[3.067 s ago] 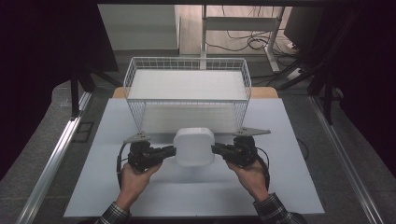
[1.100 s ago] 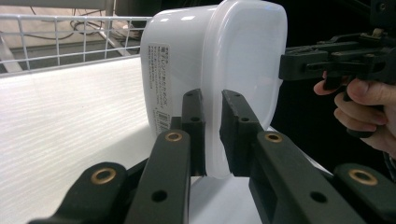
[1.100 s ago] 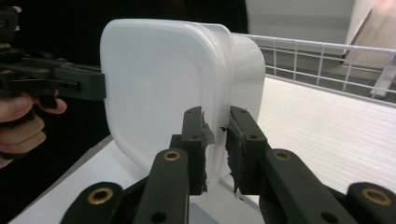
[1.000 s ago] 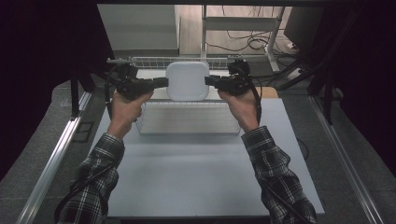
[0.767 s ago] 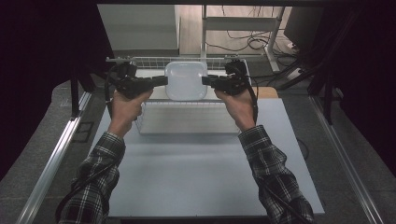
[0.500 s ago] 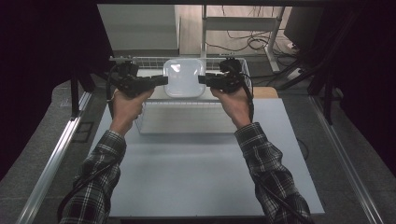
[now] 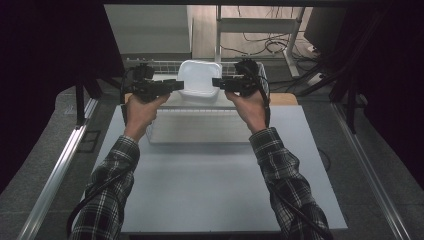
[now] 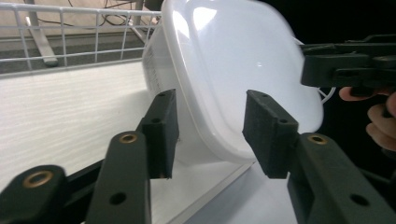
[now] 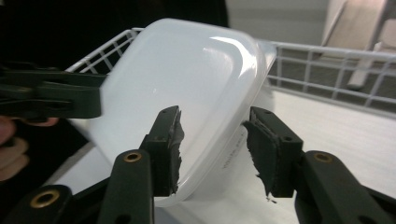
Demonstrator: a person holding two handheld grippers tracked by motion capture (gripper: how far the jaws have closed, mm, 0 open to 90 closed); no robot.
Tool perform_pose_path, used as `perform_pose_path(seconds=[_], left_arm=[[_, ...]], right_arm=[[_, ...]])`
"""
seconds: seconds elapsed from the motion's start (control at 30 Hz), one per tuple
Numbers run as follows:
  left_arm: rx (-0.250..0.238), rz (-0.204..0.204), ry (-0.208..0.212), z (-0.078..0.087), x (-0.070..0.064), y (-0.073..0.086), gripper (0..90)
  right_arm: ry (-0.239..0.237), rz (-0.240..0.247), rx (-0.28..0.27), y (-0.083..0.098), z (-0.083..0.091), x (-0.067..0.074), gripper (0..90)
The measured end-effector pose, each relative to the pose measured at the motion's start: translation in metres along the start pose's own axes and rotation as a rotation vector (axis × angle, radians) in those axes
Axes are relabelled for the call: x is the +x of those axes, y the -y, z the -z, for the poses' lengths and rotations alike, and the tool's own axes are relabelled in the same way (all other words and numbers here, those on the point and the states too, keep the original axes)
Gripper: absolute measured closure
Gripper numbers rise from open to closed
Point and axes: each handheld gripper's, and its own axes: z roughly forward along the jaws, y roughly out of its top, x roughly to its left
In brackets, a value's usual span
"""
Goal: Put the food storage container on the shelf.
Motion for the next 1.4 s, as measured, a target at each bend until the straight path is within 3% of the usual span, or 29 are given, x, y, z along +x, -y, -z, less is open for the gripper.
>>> perform_pose_path(seconds=[0.13,0.33,0.5,0.7,0.8,0.93,1.1,1.17,1.27,1.4], left_arm=[[0.01,0.0,-0.001,-0.003,-0.003,-0.002,52.3],[0.016,0.026,0.012,-0.003,-0.006,-0.001,51.5],[0.02,0.002,-0.006,-0.002,-0.01,-0.002,50.3],[0.0,-0.047,-0.075,-0.004,-0.012,-0.005,44.7],[-0.014,-0.062,-0.076,-0.002,-0.013,-0.006,41.1],[-0.042,-0.077,-0.053,0.004,-0.016,-0.008,35.6],[-0.021,-0.104,0.025,0.006,-0.02,-0.005,24.1],[-0.016,-0.113,0.045,0.007,-0.021,-0.001,19.7],[-0.008,-0.124,0.059,0.008,-0.023,0.006,13.0],[0.009,-0.153,0.056,0.008,-0.026,0.015,8.8]], right_arm=[[0.041,0.017,-0.005,-0.003,-0.004,0.001,54.3],[0.049,0.017,0.006,-0.005,-0.004,0.0,55.5],[0.053,0.023,0.01,-0.005,-0.003,0.0,55.5],[0.07,0.024,0.011,-0.005,-0.006,0.001,52.6],[0.085,0.036,0.005,-0.004,-0.006,0.002,47.6],[0.059,0.058,-0.01,-0.004,-0.003,0.004,38.7],[-0.011,0.087,-0.016,-0.002,-0.001,0.006,18.7],[-0.013,0.113,-0.005,0.001,-0.002,0.01,9.3],[0.001,0.164,0.026,0.009,-0.002,0.015,2.8],[-0.002,0.184,0.041,0.018,0.0,0.016,0.6]])
